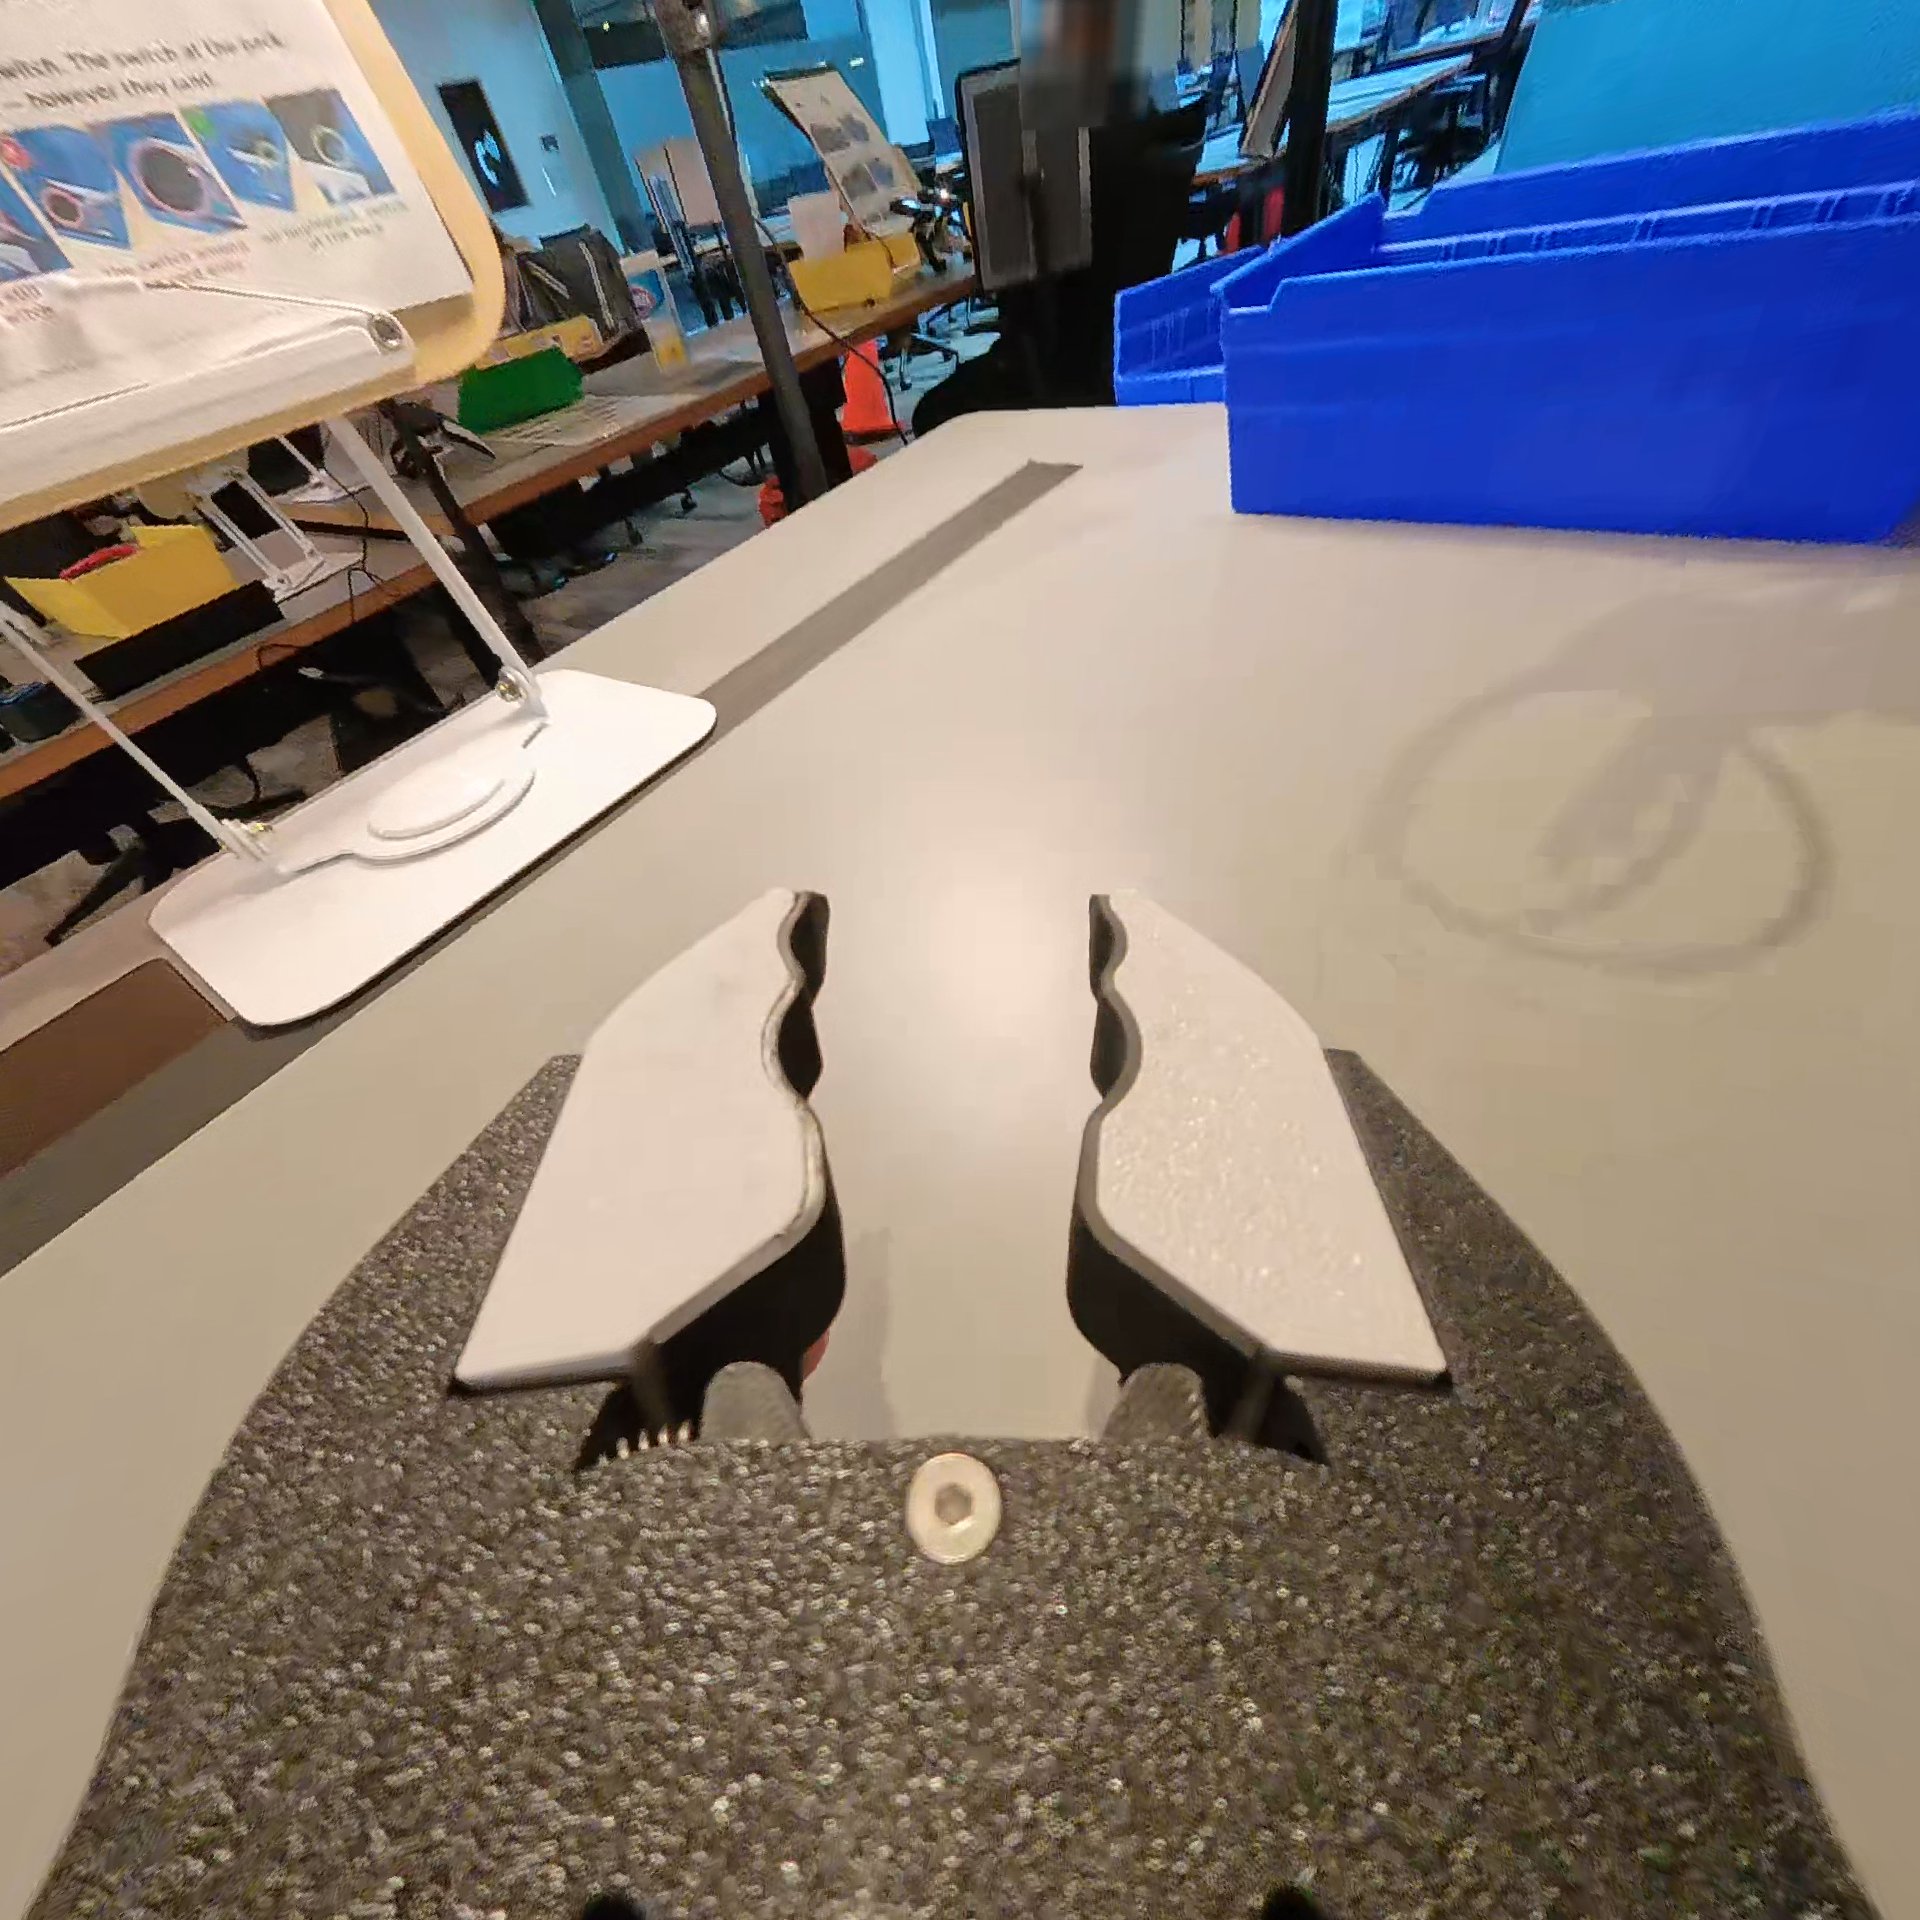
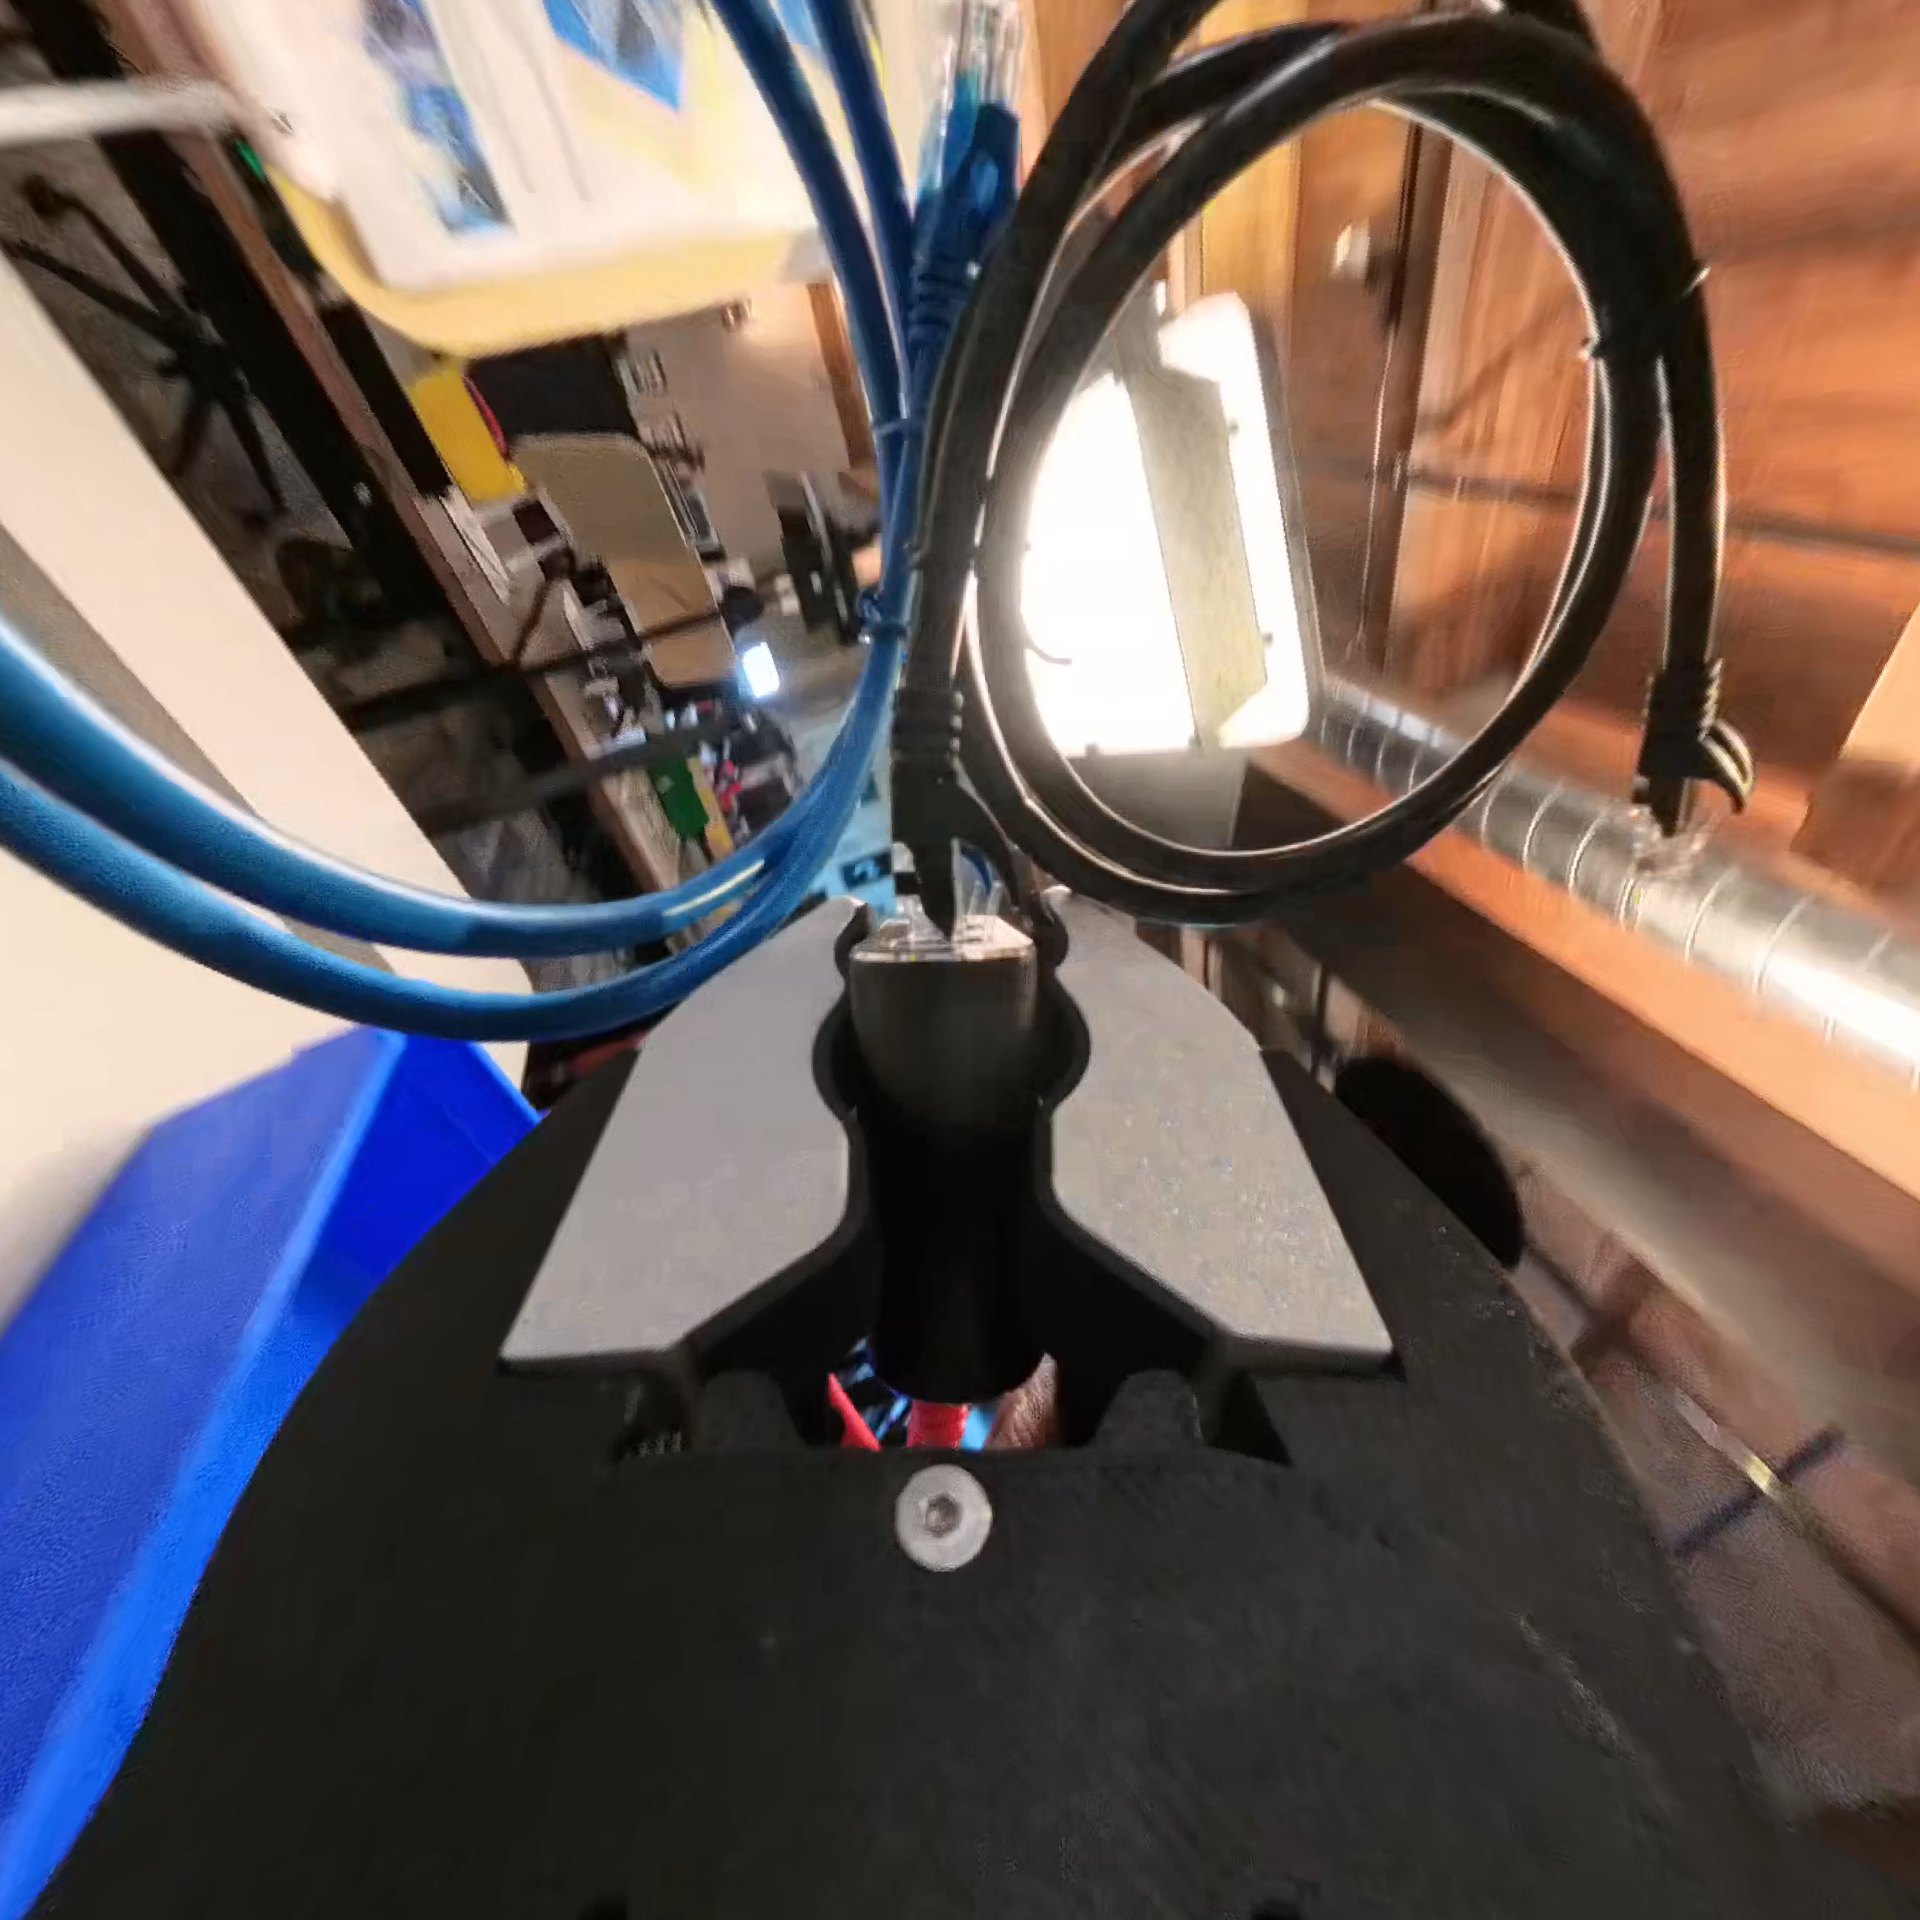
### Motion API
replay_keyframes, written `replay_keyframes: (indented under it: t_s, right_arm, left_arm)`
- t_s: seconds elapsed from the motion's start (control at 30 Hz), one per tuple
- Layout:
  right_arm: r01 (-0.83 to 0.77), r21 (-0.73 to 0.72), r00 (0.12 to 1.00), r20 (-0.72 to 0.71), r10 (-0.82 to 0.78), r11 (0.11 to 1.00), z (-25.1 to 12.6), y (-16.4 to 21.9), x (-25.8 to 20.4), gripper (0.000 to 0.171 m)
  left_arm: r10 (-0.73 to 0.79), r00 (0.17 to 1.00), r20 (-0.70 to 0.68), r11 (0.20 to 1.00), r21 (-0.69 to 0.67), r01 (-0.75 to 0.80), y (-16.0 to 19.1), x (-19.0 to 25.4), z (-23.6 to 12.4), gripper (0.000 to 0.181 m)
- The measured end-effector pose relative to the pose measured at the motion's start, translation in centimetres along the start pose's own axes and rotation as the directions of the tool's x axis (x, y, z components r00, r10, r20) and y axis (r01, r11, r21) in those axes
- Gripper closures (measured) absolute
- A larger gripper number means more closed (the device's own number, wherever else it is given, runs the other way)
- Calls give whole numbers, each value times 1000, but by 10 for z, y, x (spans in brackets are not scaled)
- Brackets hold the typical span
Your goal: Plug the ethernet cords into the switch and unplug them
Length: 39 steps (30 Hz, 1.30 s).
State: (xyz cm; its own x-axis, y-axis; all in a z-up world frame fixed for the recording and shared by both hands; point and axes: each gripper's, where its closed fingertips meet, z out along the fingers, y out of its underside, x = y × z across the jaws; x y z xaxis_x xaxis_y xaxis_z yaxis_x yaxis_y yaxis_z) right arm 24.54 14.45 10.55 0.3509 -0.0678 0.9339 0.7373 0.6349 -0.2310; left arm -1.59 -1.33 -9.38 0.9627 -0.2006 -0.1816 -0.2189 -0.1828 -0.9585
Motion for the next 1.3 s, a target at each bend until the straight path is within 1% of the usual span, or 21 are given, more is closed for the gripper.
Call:
replay_keyframes:
  t_s: [0.1, 0.13, 0.2, 0.27, 0.33, 0.43, 0.5, 0.57, 0.63, 0.67, 0.7, 0.77, 0.8, 0.9, 0.97, 1.0, 1.07, 1.13, 1.2, 1.3]
  right_arm:
    - [-122, -149, 992, 13, 125, 981, 10, 61, 27, 143]
    - [-162, -207, 985, 30, 172, 965, 14, 80, 27, 142]
    - [-213, -322, 963, 92, 255, 922, 21, 115, 8, 143]
    - [-224, -438, 927, 179, 329, 870, 27, 144, -26, 143]
    - [-221, -552, 871, 259, 417, 804, 30, 167, -68, 143]
    - [-209, -697, 771, 315, 554, 686, 30, 188, -122, 143]
    - [-183, -762, 695, 347, 630, 621, 30, 195, -153, 143]
    - [-112, -807, 618, 400, 677, 580, 26, 200, -184, 143]
    - [0, -844, 548, 449, 706, 537, 12, 208, -216, 143]
    - [39, -852, 514, 465, 721, 522, 5, 211, -228, 143]
    - [36, -855, 504, 462, 729, 517, 4, 212, -234, 142]
    - [-36, -864, 505, 418, 755, 503, 8, 210, -228, 143]
    - [-90, -864, 489, 395, 778, 495, 11, 207, -221, 140]
    - [-233, -854, 435, 337, 835, 466, 14, 199, -196, 116]
    - [-336, -830, 389, 308, 868, 445, 16, 191, -177, 111]
    - [-384, -812, 395, 286, 873, 439, 17, 191, -166, 111]
    - [-460, -777, 404, 248, 881, 430, 15, 191, -144, 105]
    - [-540, -729, 384, 231, 894, 420, 7, 186, -125, 105]
    - [-629, -662, 342, 236, 909, 408, -7, 175, -109, 107]
    - [-730, -568, 237, 312, 920, 380, -41, 151, -98, 111]
  left_arm:
    - [12, 1000, 8, 1000, -7, -12, 1, 0, 1, 132]
    - [13, 1000, 12, 1000, -7, -13, 1, 0, 1, 132]
    - [14, 1000, 17, 1000, -5, -14, 1, -1, 1, 133]
    - [18, 1000, 21, 1000, -5, -18, 1, -1, 1, 133]
    - [25, 999, 22, 1000, -8, -25, 1, 0, 1, 134]
    - [46, 999, 23, 999, -19, -45, 3, 2, 2, 135]
    - [65, 998, 17, 997, -33, -64, 5, 4, 4, 135]
    - [82, 997, 11, 995, -49, -82, 7, 7, 5, 135]
    - [95, 995, 3, 993, -66, -95, 9, 9, 6, 134]
    - [98, 995, 0, 992, -74, -98, 10, 9, 6, 134]
    - [98, 995, 0, 992, -79, -98, 11, 9, 6, 134]
    - [87, 996, 4, 993, -87, -86, 12, 8, 6, 134]
    - [77, 997, 7, 993, -88, -76, 12, 6, 5, 134]
    - [55, 998, 12, 996, -77, -54, 11, 5, 4, 134]
    - [44, 999, 18, 997, -69, -43, 9, 4, 3, 131]
    - [34, 999, 19, 997, -72, -32, 9, 4, 2, 129]
    - [-14, 1000, 12, 994, -109, 15, 12, 5, 1, 129]
    - [-56, 998, -2, 989, -136, 55, 13, 7, 0, 127]
    - [-75, 997, -6, 988, -139, 74, 11, 10, -4, 126]
    - [-101, 995, -15, 986, -134, 98, 5, 19, -14, 126]
